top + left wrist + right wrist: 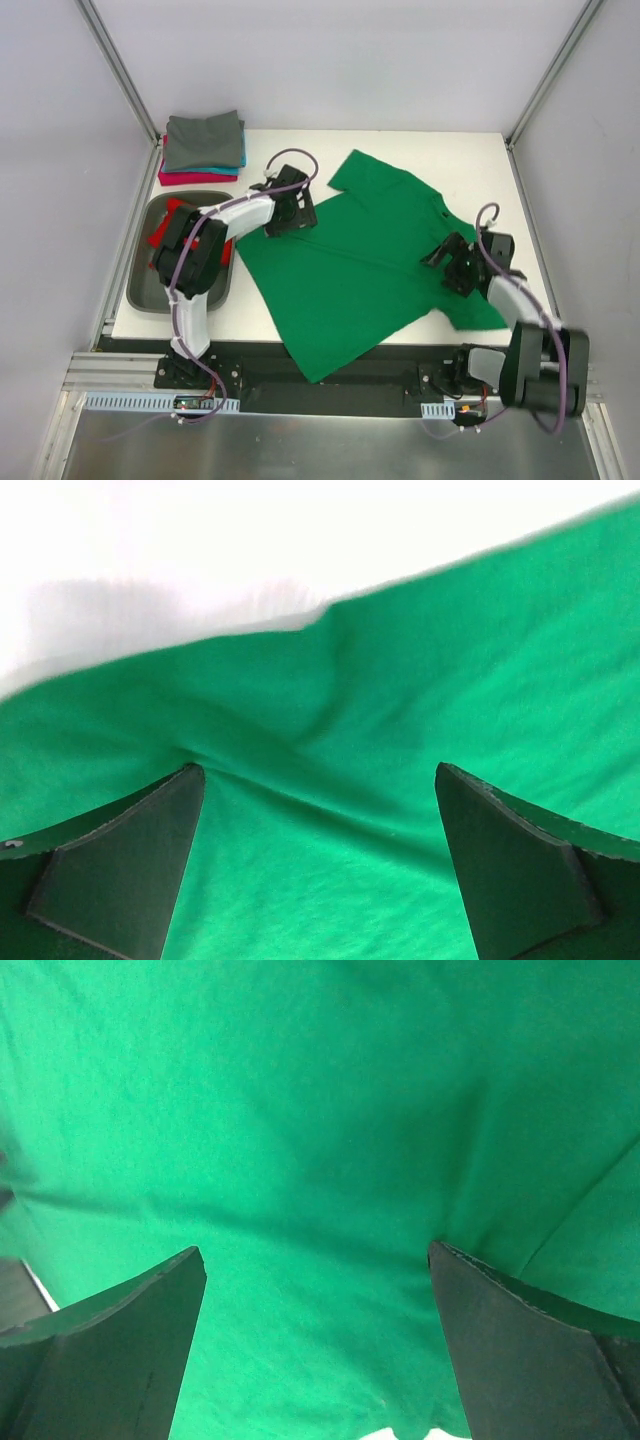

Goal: Fold and stack the t-shirts
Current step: Flatten out the tshirt

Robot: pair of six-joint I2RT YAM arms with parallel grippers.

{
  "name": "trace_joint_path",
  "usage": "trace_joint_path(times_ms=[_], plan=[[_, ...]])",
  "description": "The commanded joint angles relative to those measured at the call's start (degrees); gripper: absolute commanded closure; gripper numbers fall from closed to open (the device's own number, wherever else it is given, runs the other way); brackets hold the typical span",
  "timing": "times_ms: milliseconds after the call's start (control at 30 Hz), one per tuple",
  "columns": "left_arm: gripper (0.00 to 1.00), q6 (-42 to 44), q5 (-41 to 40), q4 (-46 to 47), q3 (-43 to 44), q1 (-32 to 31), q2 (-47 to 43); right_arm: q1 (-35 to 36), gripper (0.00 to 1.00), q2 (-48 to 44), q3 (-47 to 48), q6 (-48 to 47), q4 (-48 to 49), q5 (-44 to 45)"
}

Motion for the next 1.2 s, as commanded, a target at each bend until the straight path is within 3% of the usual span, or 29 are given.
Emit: trace_joint_path(times_ms=[0,167,300,467,667,867,1000,1167], plan=[[0.01,2.0,2.5,-6.2,12.2,2.3,9.8,0.8,0.04,-14.2,-10.6,6.9,-5.3,2.0],[0.01,5.7,1.1,-10.7,23.7,2.7,12.6,0.9,0.04,-22.2,-2.6,-0.7,-17.2,7.6],[0.01,6.3,2.3,-10.7,21.0,2.5,7.1,1.9,0.04,-18.2,7.1,-8.3,-18.6,8.5],[0.01,6.3,3.5,-8.4,7.8,0.9,-3.8,11.9,0.04,1.1,24.8,-18.1,-20.3,14.3],[0.01,3.7,8.0,4.7,-12.2,-0.3,-14.9,16.4,0.04,29.4,52.2,-21.5,-25.8,13.6],[0.01,3.5,12.1,4.8,-8.6,1.2,-7.8,17.4,0.04,50.8,73.6,-22.5,-33.7,13.2],[0.01,5.2,9.0,4.2,-6.1,3.2,-4.2,16.7,0.04,57.9,81.3,-22.7,-35.8,14.9],[0.01,6.7,15.4,0.0,3.0,8.5,5.8,11.8,0.04,67.4,90.5,-16.6,-39.6,8.3]])
